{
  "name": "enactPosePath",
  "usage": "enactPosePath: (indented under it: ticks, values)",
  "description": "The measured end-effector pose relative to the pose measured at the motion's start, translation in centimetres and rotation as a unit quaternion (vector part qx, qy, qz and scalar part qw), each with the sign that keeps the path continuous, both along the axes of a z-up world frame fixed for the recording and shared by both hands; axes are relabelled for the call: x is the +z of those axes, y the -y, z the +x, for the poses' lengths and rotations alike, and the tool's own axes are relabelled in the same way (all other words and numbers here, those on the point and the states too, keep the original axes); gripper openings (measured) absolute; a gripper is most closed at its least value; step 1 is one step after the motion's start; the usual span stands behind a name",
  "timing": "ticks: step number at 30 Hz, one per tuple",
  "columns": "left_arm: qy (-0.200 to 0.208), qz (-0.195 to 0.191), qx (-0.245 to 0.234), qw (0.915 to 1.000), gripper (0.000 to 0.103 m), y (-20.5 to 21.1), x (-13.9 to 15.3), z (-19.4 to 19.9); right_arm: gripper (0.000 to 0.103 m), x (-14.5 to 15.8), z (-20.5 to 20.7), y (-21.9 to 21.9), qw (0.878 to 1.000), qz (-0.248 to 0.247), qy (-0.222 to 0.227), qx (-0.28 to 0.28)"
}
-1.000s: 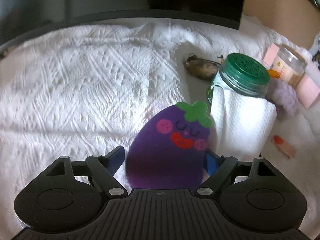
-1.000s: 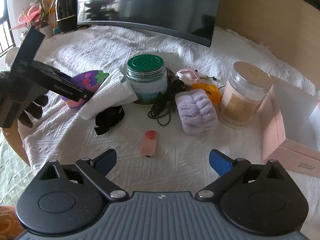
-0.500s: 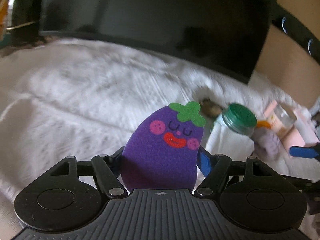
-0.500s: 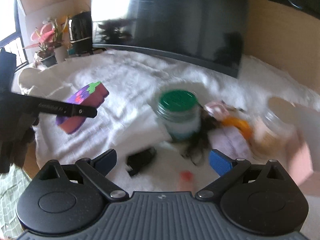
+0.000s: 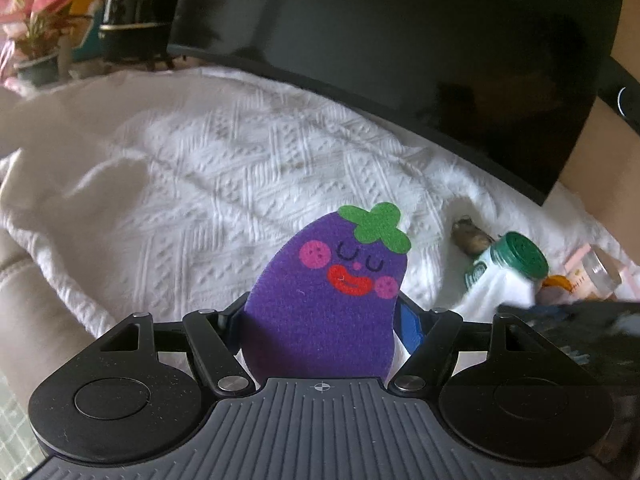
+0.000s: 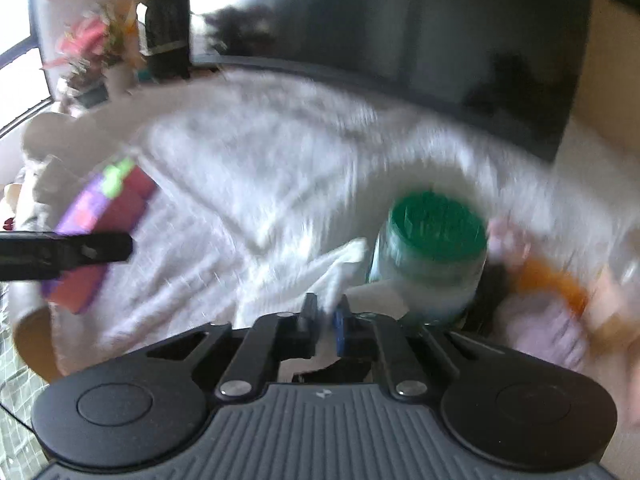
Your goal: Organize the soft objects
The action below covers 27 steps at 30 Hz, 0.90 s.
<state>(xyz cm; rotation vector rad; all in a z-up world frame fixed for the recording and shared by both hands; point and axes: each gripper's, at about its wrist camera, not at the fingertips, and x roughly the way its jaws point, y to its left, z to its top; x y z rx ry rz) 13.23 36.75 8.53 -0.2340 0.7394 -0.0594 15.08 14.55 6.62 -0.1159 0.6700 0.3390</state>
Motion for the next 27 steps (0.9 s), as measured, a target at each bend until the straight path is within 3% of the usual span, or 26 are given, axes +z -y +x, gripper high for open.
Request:
enactPosePath:
  ticks: [8,15,18,21,24,27]
  values:
    - [0.046,-0.027,-0.033,0.998,0.076,5.3,4.7,3.8,0.004,10.3,-0.9,5.6,0.997,0.039,0.061,0.027]
    - [0.065,-0.052,-0.095,0.992,0.076,14.5,8.9,6.9,0.003,17.2,-1.8,17.3,0.989,0.055,0.134,-0.029]
    - [0.067,-0.051,-0.136,0.9872,0.076,19.3,9.9,8.0,0.004,18.6,-2.8,23.0,0.982,0.046,0.168,-0.071]
    - [0.051,-0.068,-0.181,0.9798,0.076,24.5,10.4,9.0,0.004,18.8,-3.0,28.7,0.976,0.06,0.174,-0.114]
    - [0.046,-0.07,-0.219,0.9722,0.076,29.2,10.5,9.4,0.004,18.2,-3.5,32.8,0.965,0.035,0.203,-0.162]
    - [0.028,-0.079,-0.288,0.954,0.077,34.7,9.5,9.6,0.004,16.4,-3.7,36.2,0.953,0.024,0.22,-0.209]
